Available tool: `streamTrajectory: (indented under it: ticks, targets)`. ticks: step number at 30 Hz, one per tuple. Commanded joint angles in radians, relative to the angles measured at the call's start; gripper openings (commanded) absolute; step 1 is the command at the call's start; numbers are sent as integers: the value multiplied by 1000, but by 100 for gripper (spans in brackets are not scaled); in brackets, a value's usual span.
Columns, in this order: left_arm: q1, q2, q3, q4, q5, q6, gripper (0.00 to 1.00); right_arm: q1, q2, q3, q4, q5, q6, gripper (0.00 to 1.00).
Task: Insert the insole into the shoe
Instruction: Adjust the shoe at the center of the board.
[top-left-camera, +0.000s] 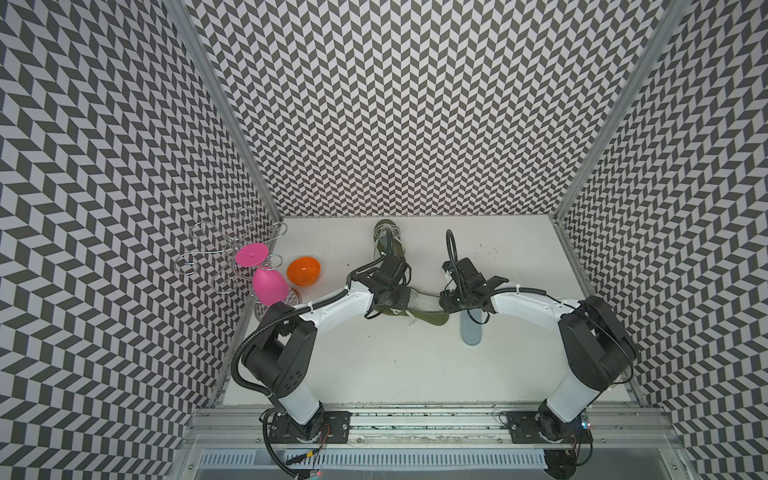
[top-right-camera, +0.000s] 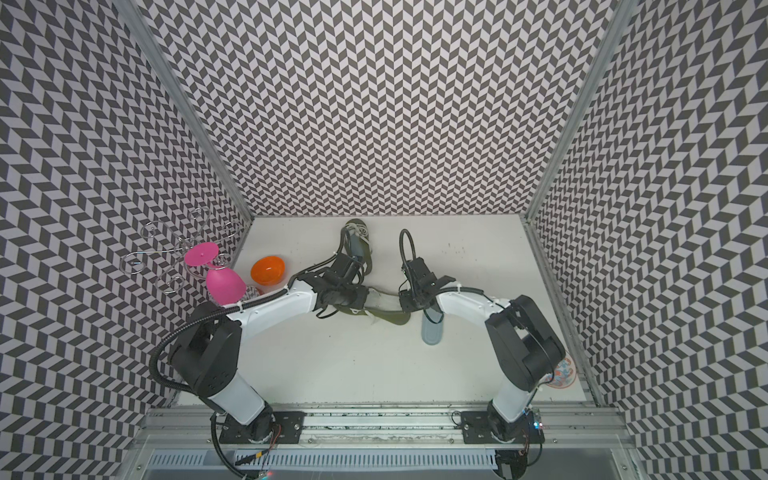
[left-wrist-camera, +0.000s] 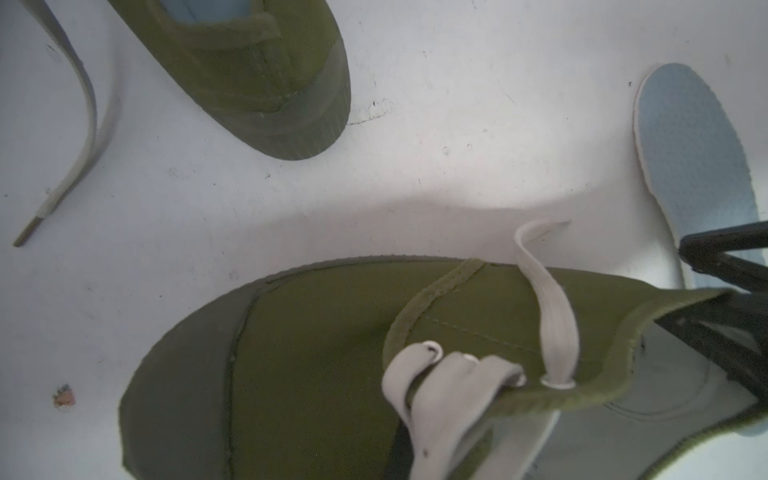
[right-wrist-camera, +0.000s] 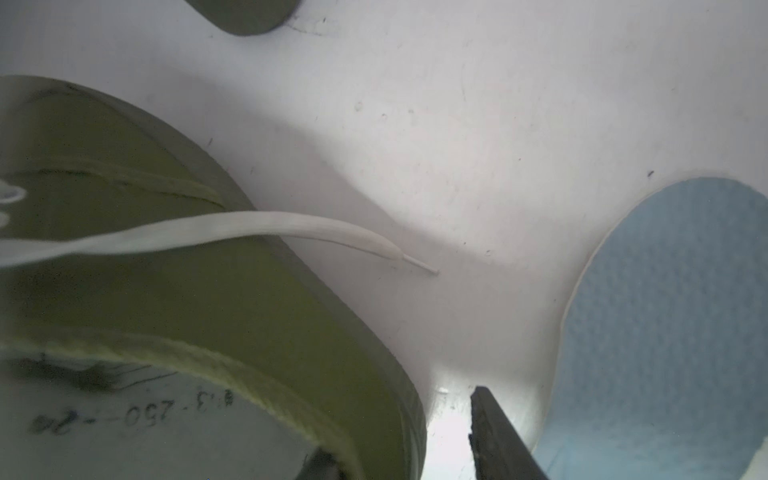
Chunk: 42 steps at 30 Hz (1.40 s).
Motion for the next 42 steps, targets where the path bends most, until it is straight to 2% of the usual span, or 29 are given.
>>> streamTrajectory:
  ticks: [1, 4, 15, 21, 30, 33, 42]
  targets:
    - [76, -65, -45, 96, 75, -57, 0, -54, -10, -27, -17, 64, -25, 41]
    - [99, -71, -79, 149, 140, -105, 0, -63, 0, -27, -2, 60, -30, 41]
    - [145, -44, -91, 175, 185, -113, 0, -88, 36, -35, 22, 16, -37, 41]
    - [115, -25, -59, 174, 190, -135, 0, -59, -25, 13, 31, -134, -25, 47]
    - [91, -1, -58, 172, 154, -149, 11, -73, -130, -3, 76, -347, 32, 54]
    - [91, -9, -67, 176, 154, -151, 14, -102, -181, -45, 69, -325, 56, 55]
    - [91, -46, -42, 147, 130, -120, 40, -249, -295, -224, 3, -113, 146, 49]
